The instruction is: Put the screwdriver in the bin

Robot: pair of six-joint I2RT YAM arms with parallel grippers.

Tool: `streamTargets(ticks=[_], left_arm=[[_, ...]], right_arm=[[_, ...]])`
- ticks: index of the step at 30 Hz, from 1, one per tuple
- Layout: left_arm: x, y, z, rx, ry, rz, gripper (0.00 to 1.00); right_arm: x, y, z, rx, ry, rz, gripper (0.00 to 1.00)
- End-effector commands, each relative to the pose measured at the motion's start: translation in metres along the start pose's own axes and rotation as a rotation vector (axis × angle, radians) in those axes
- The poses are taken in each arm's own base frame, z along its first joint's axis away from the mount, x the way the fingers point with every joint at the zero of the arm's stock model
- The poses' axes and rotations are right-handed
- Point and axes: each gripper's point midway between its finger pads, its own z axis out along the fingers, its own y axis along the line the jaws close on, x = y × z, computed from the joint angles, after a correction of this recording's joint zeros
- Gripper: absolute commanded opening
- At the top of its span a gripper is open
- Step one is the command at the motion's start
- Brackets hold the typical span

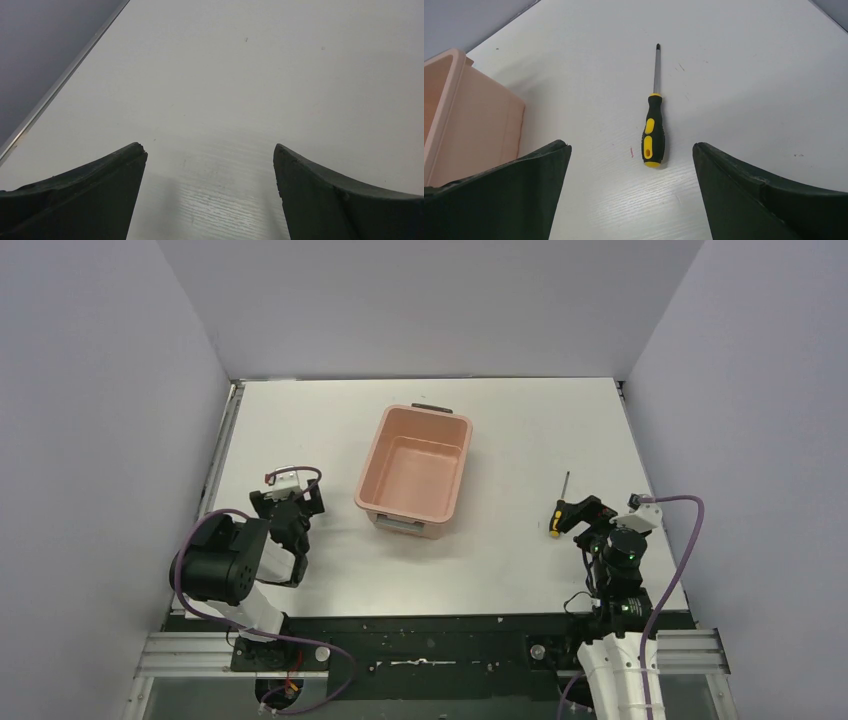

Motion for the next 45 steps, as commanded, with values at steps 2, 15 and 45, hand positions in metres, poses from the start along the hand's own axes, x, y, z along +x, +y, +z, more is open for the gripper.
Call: streamTargets(ticks=[2,15,45], left_arm=[[-0.018,-0.004,0.006,0.025,-0.048,-0.024,0.97],[-0.018,-0.004,0.006,0.025,-0.049,-0.024,0.97],[-0.018,-0.004,0.006,0.025,-0.048,-0.024,0.97]], right_arm=[[-0.015,0.003,0.002,0.001,-0.057,0.009,1.0],[-0.068,-0.015,0.05,0.365,0.291,-0.25,1.0],[-0.025,0.021,0.12,0.236,0.715,-0.345,0.0]])
